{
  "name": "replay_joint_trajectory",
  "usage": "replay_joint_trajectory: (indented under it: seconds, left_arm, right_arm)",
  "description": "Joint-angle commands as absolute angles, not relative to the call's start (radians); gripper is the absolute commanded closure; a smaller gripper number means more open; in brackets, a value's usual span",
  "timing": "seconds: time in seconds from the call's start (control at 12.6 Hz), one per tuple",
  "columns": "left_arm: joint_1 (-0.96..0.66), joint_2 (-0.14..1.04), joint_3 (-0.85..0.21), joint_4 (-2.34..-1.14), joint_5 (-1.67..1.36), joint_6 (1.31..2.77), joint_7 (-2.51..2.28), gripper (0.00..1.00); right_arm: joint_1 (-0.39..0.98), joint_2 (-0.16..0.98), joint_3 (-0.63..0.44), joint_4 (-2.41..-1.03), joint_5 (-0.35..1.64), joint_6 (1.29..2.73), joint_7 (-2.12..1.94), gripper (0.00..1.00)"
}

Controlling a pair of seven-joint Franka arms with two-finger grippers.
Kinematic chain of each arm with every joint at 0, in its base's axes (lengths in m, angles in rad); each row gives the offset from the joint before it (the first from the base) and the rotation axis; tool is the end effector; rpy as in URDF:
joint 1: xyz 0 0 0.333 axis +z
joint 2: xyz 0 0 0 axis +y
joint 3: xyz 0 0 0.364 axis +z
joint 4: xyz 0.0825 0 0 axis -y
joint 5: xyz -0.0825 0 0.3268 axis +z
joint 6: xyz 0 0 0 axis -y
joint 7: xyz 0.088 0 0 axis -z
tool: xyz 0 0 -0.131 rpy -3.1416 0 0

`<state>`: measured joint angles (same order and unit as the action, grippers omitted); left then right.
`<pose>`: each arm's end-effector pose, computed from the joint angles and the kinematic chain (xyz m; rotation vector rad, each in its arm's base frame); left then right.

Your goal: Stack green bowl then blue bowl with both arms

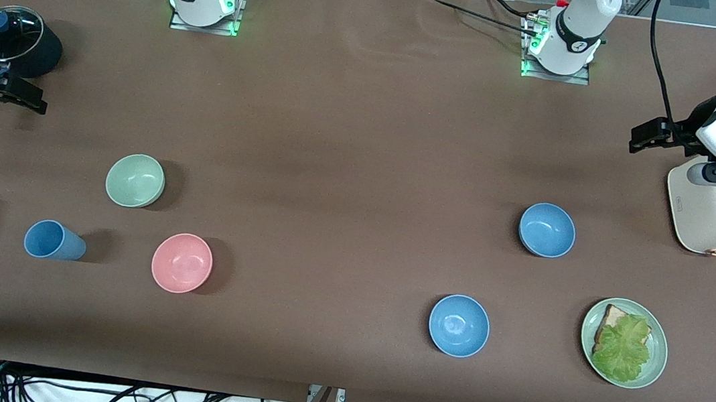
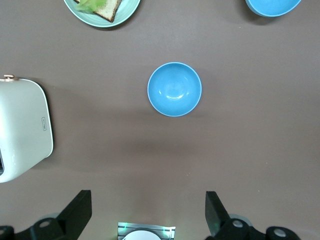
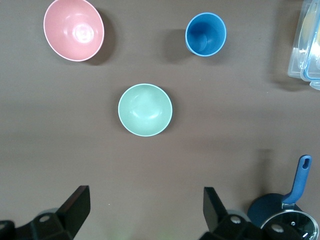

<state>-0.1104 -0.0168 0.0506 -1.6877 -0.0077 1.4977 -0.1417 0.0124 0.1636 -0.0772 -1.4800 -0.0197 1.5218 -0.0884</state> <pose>0.4730 -0.0291 0.6036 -3.1183 -0.1278 0.2710 0.5429 -0.0340 0.5968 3.1125 0.0375 -0.1923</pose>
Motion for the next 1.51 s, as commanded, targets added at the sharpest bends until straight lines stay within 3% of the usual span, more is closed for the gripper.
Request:
replay_joint_trajectory:
  seconds: [0.0,0.95,1.19,1.43]
  left_arm:
    - [-0.112,-0.008,0.046,-1.663,0.003,1.489,-0.141,0.00]
    - [-0.112,-0.006,0.046,-1.663,0.005,1.489,-0.143,0.00]
    - [-0.112,-0.008,0.046,-1.663,0.003,1.489,-0.143,0.00]
    - [-0.112,-0.008,0.046,-1.663,0.003,1.489,-0.141,0.00]
  right_arm:
    - [0.002,0.158,-0.066,-1.488,-0.038,1.529,-0.080,0.00]
    - [-0.006,0.176,-0.069,-1.489,-0.028,1.549,-0.080,0.00]
    - [-0.037,0.228,-0.074,-1.493,-0.023,1.557,-0.078,0.00]
    - [-0.055,0.366,-0.074,-1.491,-0.025,1.597,-0.078,0.00]
